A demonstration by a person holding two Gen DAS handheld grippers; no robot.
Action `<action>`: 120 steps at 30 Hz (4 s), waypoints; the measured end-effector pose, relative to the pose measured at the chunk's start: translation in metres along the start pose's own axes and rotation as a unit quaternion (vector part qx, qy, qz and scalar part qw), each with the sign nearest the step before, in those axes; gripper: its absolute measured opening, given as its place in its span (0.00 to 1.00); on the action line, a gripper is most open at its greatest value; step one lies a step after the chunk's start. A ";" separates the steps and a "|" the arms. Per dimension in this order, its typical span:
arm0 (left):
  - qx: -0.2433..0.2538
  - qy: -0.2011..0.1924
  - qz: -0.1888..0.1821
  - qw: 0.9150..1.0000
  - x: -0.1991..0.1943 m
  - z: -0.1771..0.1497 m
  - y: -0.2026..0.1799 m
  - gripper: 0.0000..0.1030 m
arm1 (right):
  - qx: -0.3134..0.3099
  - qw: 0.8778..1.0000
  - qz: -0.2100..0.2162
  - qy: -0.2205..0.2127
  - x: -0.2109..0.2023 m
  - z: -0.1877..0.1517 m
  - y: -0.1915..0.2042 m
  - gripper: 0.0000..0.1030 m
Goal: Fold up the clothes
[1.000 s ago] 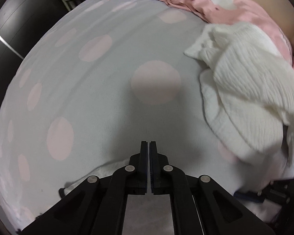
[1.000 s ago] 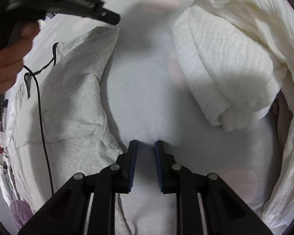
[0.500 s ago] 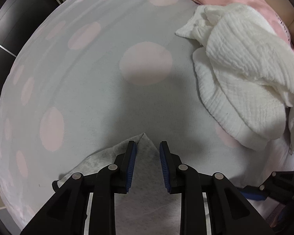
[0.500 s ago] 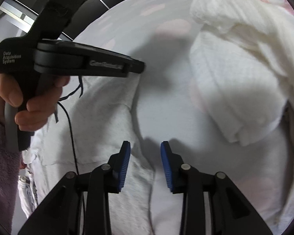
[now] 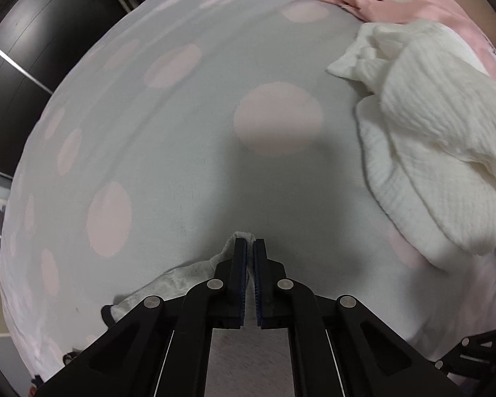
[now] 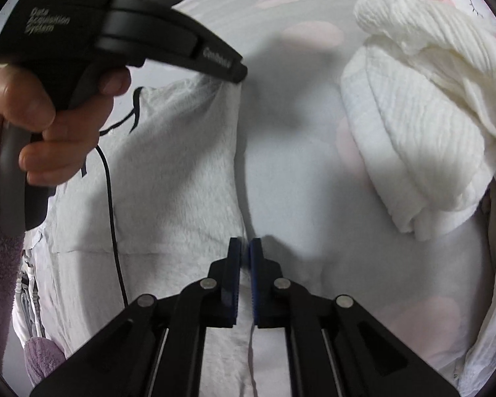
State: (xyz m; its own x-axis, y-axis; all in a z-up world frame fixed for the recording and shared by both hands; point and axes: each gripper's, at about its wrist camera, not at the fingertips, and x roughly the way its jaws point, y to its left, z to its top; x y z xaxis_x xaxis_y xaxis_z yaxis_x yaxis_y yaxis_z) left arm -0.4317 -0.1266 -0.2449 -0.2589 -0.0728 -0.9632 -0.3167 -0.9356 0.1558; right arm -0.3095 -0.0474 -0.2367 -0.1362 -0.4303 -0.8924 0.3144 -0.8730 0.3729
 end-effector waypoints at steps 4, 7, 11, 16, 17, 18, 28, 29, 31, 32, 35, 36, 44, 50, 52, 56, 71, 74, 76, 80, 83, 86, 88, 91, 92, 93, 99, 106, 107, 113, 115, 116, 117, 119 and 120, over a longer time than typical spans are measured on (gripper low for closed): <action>-0.014 -0.013 -0.006 1.000 -0.005 0.000 0.004 0.10 | 0.021 1.000 0.015 0.011 0.002 0.003 -0.010 0.08; -0.032 -0.029 -0.006 0.999 -0.021 -0.003 0.020 0.26 | 0.031 0.999 0.004 0.010 -0.004 0.005 -0.016 0.19; -0.081 -0.048 0.012 0.995 -0.048 -0.024 0.052 0.28 | 0.040 0.998 -0.040 0.000 -0.010 0.007 -0.021 0.21; -0.161 -0.054 0.047 0.984 -0.070 -0.076 0.112 0.28 | 0.056 0.996 -0.062 -0.018 -0.012 0.009 -0.022 0.21; -0.171 -0.052 0.059 0.982 -0.074 -0.083 0.117 0.28 | 0.059 0.996 -0.067 -0.021 -0.012 0.009 -0.023 0.21; -0.179 -0.048 0.074 0.980 -0.080 -0.100 0.127 0.28 | 0.062 0.995 -0.071 -0.025 -0.013 0.009 -0.023 0.21; -0.314 0.011 0.219 0.924 -0.173 -0.330 0.258 0.28 | 0.061 0.991 -0.056 -0.103 -0.050 -0.039 -0.028 0.21; -0.332 0.016 0.230 0.915 -0.179 -0.351 0.270 0.28 | 0.055 0.992 -0.049 -0.106 -0.051 -0.042 -0.023 0.21; -0.365 0.028 0.250 0.896 -0.186 -0.387 0.294 0.28 | 0.042 0.992 -0.040 -0.109 -0.053 -0.049 -0.016 0.21; -0.382 0.033 0.258 0.887 -0.187 -0.405 0.305 0.28 | 0.034 0.993 -0.043 -0.107 -0.044 -0.046 -0.007 0.21; -0.434 0.049 0.274 0.857 -0.205 -0.480 0.341 0.28 | 0.020 0.992 -0.058 -0.110 -0.045 -0.052 0.006 0.21; -0.453 0.054 0.276 0.846 -0.208 -0.503 0.351 0.28 | 0.018 0.992 -0.059 -0.114 -0.044 -0.050 0.008 0.21; -0.609 0.107 0.233 0.751 -0.149 -0.641 0.410 0.28 | 0.037 0.987 -0.023 -0.154 -0.013 -0.035 0.020 0.23; -0.688 0.088 0.178 0.698 -0.119 -0.694 0.431 0.28 | 0.027 0.985 -0.024 -0.167 -0.017 -0.040 0.038 0.23; -0.694 0.075 0.174 0.695 -0.115 -0.693 0.433 0.28 | 0.017 0.986 -0.026 -0.162 -0.013 -0.043 0.045 0.23; -0.705 0.073 0.178 0.683 -0.104 -0.688 0.437 0.27 | 0.006 0.989 -0.032 -0.144 -0.003 -0.043 0.042 0.23; -0.660 -0.059 0.187 0.725 -0.223 -0.574 0.374 0.07 | 0.026 0.990 -0.001 -0.139 -0.008 -0.038 0.021 0.23; -0.629 -0.121 0.168 0.749 -0.270 -0.520 0.343 0.07 | 0.025 0.990 0.009 -0.141 -0.013 -0.039 0.024 0.23; -0.609 -0.155 0.151 0.763 -0.294 -0.488 0.327 0.07 | 0.026 0.989 0.013 -0.144 -0.018 -0.040 0.024 0.23; -0.565 -0.195 0.127 0.791 -0.329 -0.425 0.293 0.07 | 0.028 0.988 0.026 -0.147 -0.029 -0.041 0.024 0.23; -0.537 -0.204 0.109 0.811 -0.332 -0.385 0.262 0.07 | 0.030 0.987 0.036 -0.154 -0.038 -0.041 0.023 0.23; -0.513 -0.201 0.088 0.830 -0.324 -0.351 0.226 0.07 | 0.030 0.985 0.041 -0.168 -0.046 -0.040 0.023 0.23; -0.498 -0.195 0.078 0.842 -0.317 -0.330 0.202 0.07 | 0.031 0.983 0.042 -0.176 -0.052 -0.038 0.023 0.23; -0.486 -0.188 0.052 0.852 -0.284 -0.310 0.167 0.07 | 0.038 0.982 0.047 -0.177 -0.052 -0.035 0.023 0.23; -0.484 -0.184 0.039 0.855 -0.272 -0.303 0.156 0.07 | 0.040 0.982 0.049 -0.177 -0.052 -0.034 0.023 0.23; -0.485 -0.177 0.024 0.856 -0.256 -0.297 0.144 0.07 | 0.041 0.983 0.049 -0.174 -0.051 -0.033 0.024 0.23; -0.451 -0.136 0.019 0.882 -0.185 -0.266 0.081 0.07 | 0.024 0.989 0.047 -0.141 -0.034 -0.030 0.033 0.23; -0.389 -0.045 -0.047 0.919 -0.114 -0.248 0.041 0.21 | -0.004 0.993 0.050 -0.107 -0.016 -0.032 0.045 0.23; -0.375 -0.042 -0.051 0.925 -0.113 -0.247 0.038 0.22 | -0.007 0.993 0.051 -0.103 -0.014 -0.032 0.046 0.23; -0.341 -0.079 -0.057 0.935 -0.135 -0.272 0.048 0.28 | -0.004 0.993 0.082 -0.089 -0.007 -0.037 0.043 0.23; -0.337 -0.088 -0.053 0.936 -0.141 -0.289 0.056 0.28 | 0.003 0.990 0.110 -0.088 -0.007 -0.039 0.040 0.23; -0.338 -0.090 -0.045 0.936 -0.145 -0.300 0.062 0.28 | 0.006 0.989 0.122 -0.089 -0.007 -0.040 0.039 0.23; -0.339 -0.091 -0.034 0.936 -0.147 -0.311 0.068 0.29 | 0.010 0.988 0.127 -0.089 -0.008 -0.043 0.039 0.23; -0.338 -0.086 0.011 0.937 -0.146 -0.336 0.082 0.29 | 0.019 0.988 0.130 -0.087 -0.007 -0.048 0.044 0.23; -0.336 -0.081 0.036 0.938 -0.145 -0.349 0.090 0.29 | 0.024 0.987 0.131 -0.086 -0.007 -0.050 0.046 0.23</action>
State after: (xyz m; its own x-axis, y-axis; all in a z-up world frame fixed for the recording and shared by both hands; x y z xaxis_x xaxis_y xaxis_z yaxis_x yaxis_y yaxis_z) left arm -0.1041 -0.3211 -0.1673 -0.4096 -0.1426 -0.9010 0.3405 -0.9402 -0.0060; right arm -0.2469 -0.0731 -0.2264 -0.2143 -0.6718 -0.7090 0.3159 -0.7346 0.6005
